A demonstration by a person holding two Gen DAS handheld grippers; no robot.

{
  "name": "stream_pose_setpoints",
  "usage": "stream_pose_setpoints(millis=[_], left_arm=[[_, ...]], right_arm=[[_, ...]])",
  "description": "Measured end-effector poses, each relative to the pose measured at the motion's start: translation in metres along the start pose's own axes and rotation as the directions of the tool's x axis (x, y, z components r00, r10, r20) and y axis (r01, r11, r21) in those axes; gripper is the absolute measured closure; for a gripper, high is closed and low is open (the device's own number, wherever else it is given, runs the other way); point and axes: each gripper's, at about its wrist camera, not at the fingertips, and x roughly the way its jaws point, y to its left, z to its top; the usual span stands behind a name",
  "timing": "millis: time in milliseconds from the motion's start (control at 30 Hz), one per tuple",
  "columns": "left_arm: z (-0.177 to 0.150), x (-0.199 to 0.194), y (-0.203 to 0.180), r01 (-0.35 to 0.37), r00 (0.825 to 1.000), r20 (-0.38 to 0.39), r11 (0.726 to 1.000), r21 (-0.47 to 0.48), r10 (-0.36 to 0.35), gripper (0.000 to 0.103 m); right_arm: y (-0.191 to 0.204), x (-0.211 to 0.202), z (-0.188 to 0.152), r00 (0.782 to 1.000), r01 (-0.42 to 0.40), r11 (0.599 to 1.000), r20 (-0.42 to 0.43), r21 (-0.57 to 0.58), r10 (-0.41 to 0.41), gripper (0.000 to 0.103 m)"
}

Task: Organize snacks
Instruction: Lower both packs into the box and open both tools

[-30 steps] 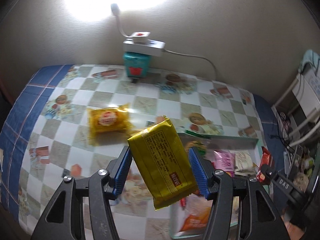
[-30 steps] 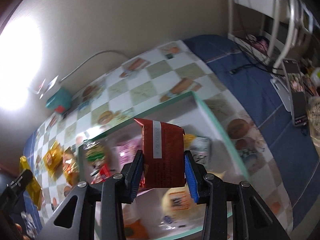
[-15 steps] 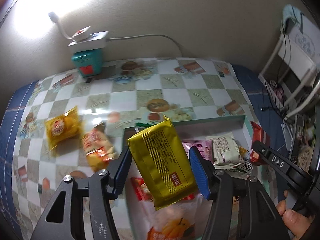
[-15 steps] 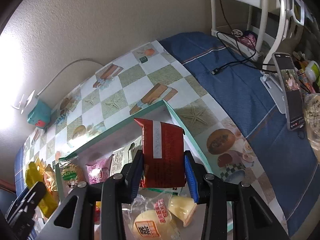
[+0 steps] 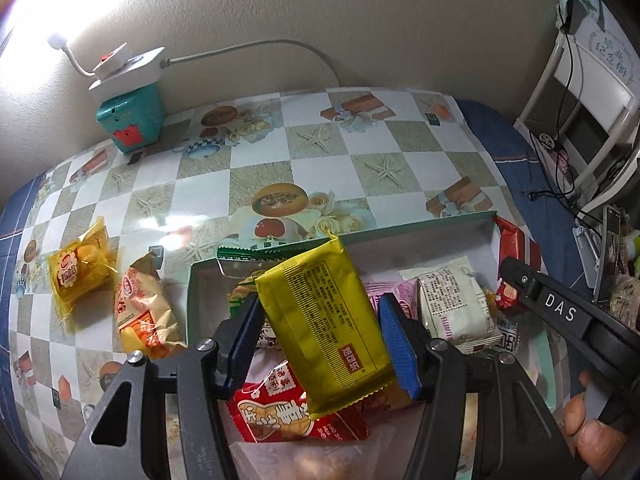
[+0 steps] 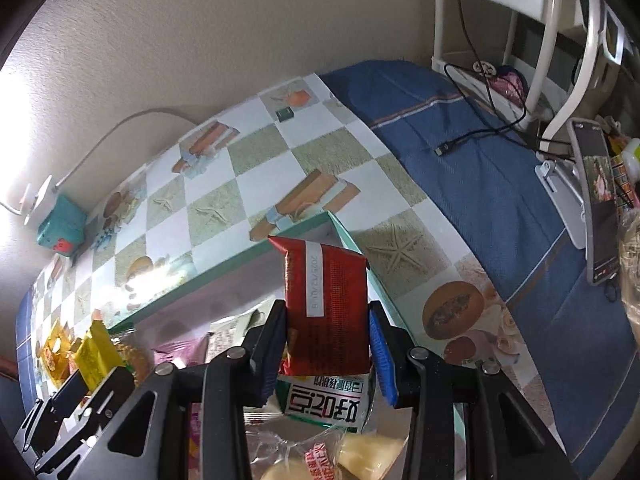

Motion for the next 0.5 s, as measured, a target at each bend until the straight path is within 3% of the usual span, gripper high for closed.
stream_pose_setpoints(millis=[500], left_arm=[[-0.0024,0.0117,-0.0014,0.002,0.999,-0.04,1.0,0.011,-0.002,0.042]], right_arm=[[0.0016,0.0073,0.0001,1.0,-0.005,1.0,-0.018,0.004,0.005,0.06]])
